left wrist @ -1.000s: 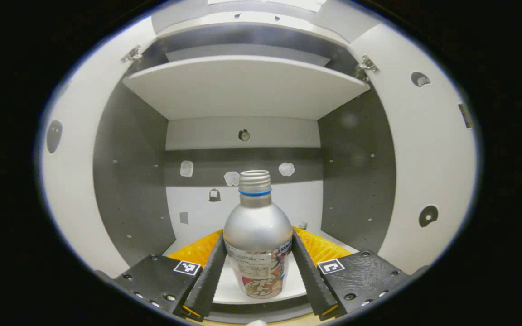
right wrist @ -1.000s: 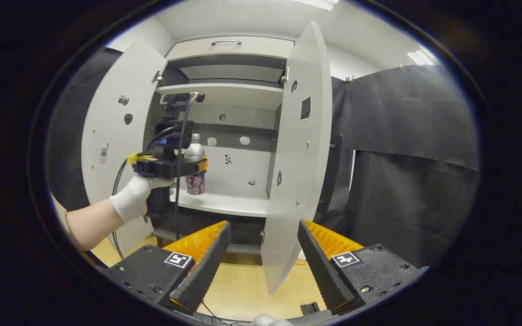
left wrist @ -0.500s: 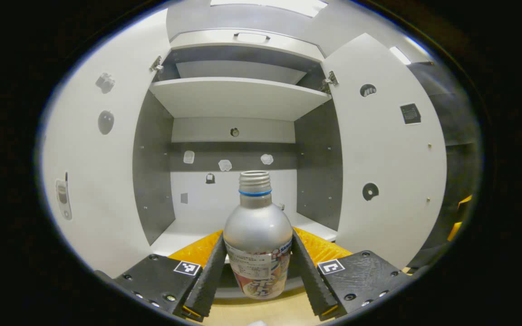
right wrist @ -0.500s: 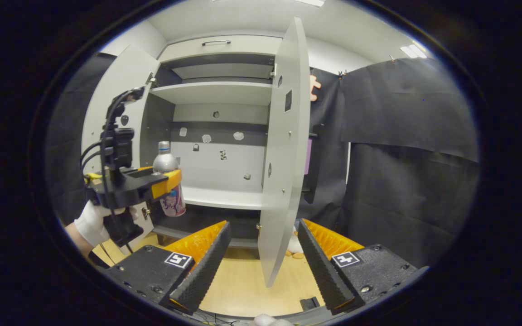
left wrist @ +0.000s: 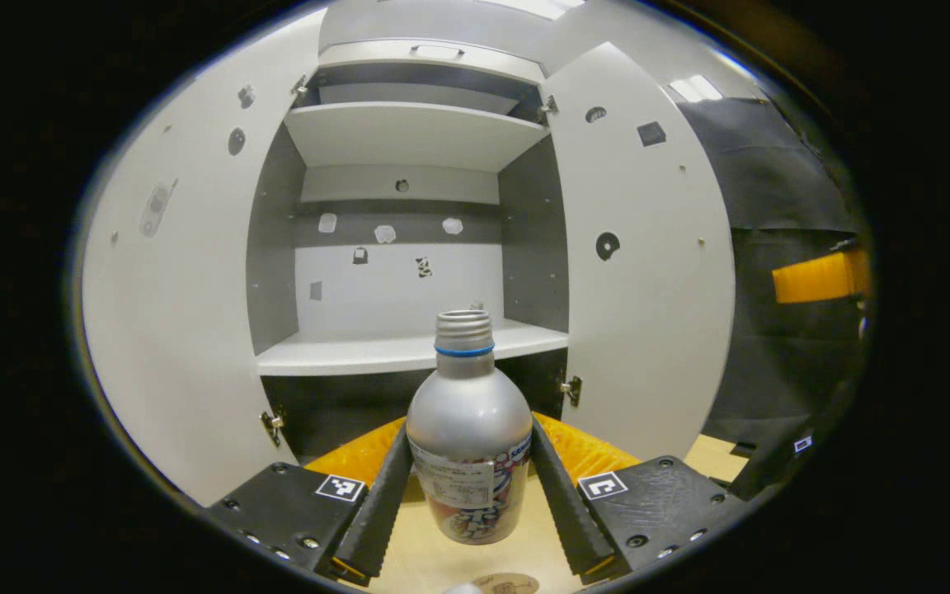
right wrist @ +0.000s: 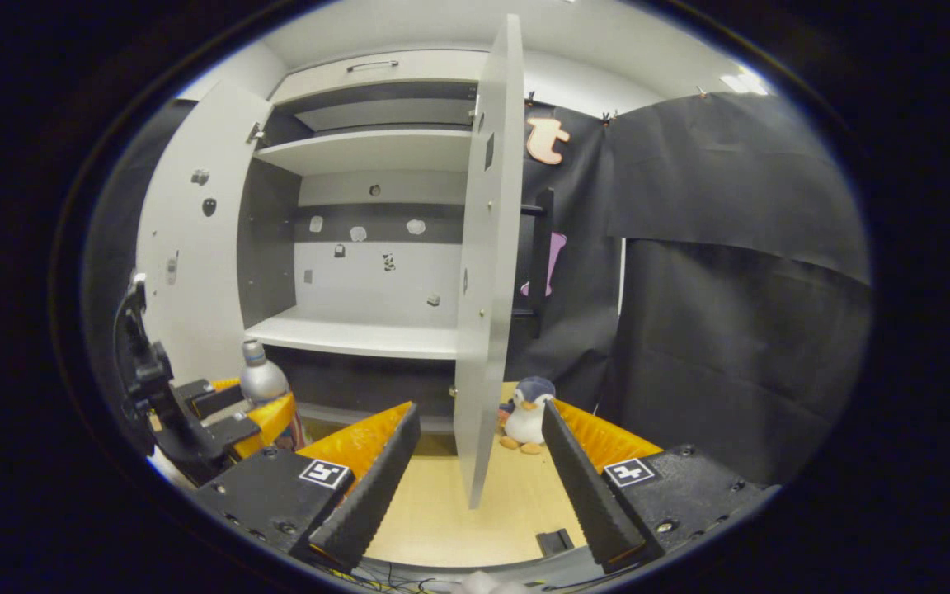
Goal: Grasp the bottle in the cabinet with the left hand and place it on the coaster, then close the right door with the right hand and the left door with the left hand.
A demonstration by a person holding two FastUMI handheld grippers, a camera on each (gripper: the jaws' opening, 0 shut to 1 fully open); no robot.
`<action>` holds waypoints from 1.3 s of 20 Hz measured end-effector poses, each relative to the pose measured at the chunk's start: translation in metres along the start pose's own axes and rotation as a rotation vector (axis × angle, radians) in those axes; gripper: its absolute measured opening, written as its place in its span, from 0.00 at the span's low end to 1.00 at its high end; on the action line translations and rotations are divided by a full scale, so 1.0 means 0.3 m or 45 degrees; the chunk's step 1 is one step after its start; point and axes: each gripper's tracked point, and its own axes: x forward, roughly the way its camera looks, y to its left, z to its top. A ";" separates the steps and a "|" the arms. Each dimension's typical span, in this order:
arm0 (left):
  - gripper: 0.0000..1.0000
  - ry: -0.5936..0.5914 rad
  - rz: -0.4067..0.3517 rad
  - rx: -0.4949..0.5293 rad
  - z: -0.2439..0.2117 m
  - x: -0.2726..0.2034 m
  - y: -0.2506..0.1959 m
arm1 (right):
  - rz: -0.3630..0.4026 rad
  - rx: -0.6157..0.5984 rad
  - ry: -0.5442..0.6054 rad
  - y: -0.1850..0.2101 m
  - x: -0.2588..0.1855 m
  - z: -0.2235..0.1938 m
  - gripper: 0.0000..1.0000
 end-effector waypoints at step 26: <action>0.79 0.005 -0.148 -0.019 -0.640 -0.136 -0.103 | 0.139 -0.174 0.148 0.150 0.025 -0.049 0.98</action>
